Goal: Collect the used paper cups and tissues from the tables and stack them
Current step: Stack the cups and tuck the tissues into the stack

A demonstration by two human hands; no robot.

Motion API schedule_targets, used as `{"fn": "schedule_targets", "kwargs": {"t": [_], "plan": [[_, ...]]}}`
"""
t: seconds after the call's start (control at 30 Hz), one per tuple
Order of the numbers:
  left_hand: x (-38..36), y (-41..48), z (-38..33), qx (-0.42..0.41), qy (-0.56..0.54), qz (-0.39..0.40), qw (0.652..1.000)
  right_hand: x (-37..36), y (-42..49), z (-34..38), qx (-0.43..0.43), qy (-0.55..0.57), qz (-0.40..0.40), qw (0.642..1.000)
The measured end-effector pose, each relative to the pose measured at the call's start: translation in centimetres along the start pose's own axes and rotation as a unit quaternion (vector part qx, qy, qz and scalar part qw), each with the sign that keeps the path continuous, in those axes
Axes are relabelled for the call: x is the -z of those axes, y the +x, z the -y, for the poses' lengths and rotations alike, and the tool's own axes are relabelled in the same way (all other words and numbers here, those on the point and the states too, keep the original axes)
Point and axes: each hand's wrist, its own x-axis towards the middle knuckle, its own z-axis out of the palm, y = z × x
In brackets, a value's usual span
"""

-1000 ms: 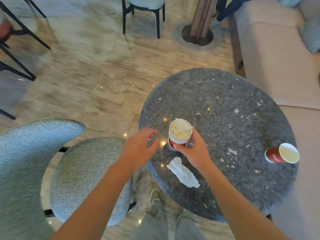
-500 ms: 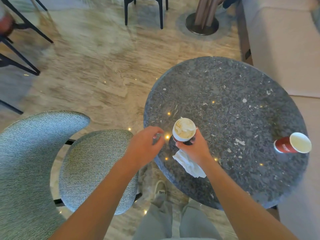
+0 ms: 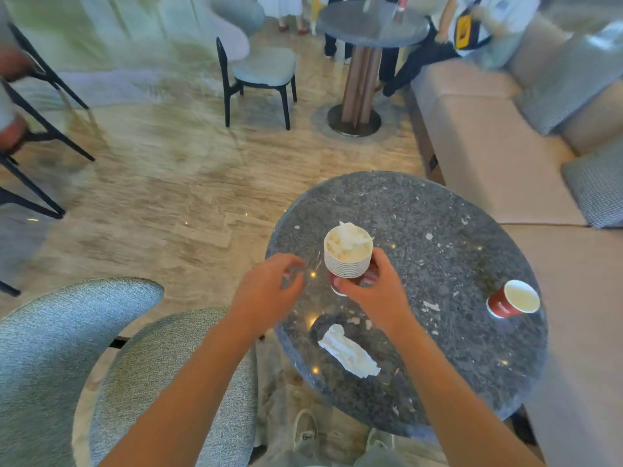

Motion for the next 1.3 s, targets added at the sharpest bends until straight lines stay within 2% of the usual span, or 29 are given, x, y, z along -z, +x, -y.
{"fn": "schedule_targets", "kwargs": {"t": [0.23,0.53,0.73,1.3], "plan": [[1.3,2.2,-5.3,-0.085,0.008,-0.029,0.996,5.1,-1.4,5.0,0.047,0.011,-0.044,0.998],[0.9,2.6,-9.0,-0.117,0.017,-0.042,0.992,8.3,-1.6,6.0,0.054,0.017,-0.055,0.997],[-0.4,1.9,-10.0,-0.095,0.029,-0.057,0.993,9.9,-1.3,5.5,0.064,0.005,-0.024,0.998],[-9.7,-5.0,-15.3,0.074,0.027,-0.154,0.985,18.6,-0.7,0.4,0.070,-0.014,0.148,0.986]]}}
